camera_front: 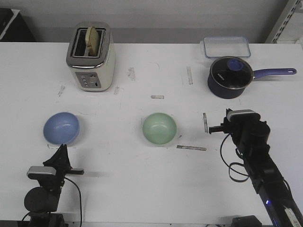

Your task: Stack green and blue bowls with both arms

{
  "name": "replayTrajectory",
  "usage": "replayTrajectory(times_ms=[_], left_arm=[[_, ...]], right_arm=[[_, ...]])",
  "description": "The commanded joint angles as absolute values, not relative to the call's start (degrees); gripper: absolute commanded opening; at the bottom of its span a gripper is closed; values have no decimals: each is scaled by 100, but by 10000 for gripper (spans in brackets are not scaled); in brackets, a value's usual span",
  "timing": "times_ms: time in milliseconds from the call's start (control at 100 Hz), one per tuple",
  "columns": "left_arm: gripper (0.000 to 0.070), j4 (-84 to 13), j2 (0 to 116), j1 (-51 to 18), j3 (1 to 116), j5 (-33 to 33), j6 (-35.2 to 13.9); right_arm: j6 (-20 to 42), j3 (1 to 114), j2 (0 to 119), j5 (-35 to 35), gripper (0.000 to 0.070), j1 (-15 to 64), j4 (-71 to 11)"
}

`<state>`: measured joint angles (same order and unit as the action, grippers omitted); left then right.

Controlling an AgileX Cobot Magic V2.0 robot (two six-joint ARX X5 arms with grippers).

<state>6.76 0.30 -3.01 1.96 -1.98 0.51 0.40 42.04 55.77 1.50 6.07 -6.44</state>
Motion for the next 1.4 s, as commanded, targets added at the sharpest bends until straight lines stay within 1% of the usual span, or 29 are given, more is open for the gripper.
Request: replayTrajectory(times_ms=[0,170,370,450,580,970,1180,1390], left_arm=[[1,742,19,-296,73,-215,64],[1,740,19,-296,73,-215,64],[1,740,19,-296,73,-215,64],[1,740,19,-296,73,-215,64],[1,740,19,-296,73,-217,62],[1,740,19,-296,73,-215,62],[1,740,19,-296,73,-215,64],[1,773,19,-296,73,-215,67]], right_arm=[[38,3988,5389,148,8,473,-591],[370,3140,4650,148,8,259,-508],[384,2110,3673,148,8,261,86],[384,1870,3229,148,8,261,119],[384,1833,2600,139,8,261,-156],[379,1833,1234,150,8,266,-1],[377,1833,937,148,8,266,45],[377,1833,932,148,8,266,43]])
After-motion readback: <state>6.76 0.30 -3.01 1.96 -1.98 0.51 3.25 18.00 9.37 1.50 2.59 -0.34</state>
